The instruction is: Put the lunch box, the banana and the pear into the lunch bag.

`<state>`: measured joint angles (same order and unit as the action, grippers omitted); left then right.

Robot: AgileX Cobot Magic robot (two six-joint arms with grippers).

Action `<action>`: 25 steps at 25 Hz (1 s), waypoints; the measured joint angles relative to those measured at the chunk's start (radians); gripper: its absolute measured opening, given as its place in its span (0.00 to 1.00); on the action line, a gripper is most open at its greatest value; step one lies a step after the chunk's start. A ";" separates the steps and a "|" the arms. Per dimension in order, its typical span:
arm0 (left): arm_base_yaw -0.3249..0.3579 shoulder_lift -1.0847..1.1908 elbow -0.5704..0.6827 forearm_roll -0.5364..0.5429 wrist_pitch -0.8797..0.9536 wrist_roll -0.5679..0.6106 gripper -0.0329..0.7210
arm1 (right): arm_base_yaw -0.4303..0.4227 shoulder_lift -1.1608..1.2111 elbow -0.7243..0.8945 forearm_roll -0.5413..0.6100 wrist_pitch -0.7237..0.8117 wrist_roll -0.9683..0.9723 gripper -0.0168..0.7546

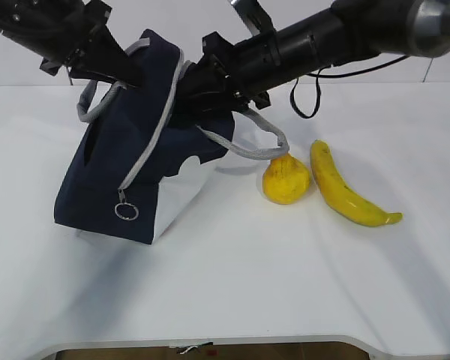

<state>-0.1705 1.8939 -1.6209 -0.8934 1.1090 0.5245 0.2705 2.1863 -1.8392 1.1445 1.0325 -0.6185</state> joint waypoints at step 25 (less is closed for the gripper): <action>0.093 0.000 0.000 0.017 0.073 -0.022 0.06 | -0.002 -0.111 -0.221 -1.049 0.212 0.532 0.51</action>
<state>-0.0775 1.8939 -1.6209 -0.8767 1.1823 0.5028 0.2689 2.0756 -2.0606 0.0955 1.2442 -0.0861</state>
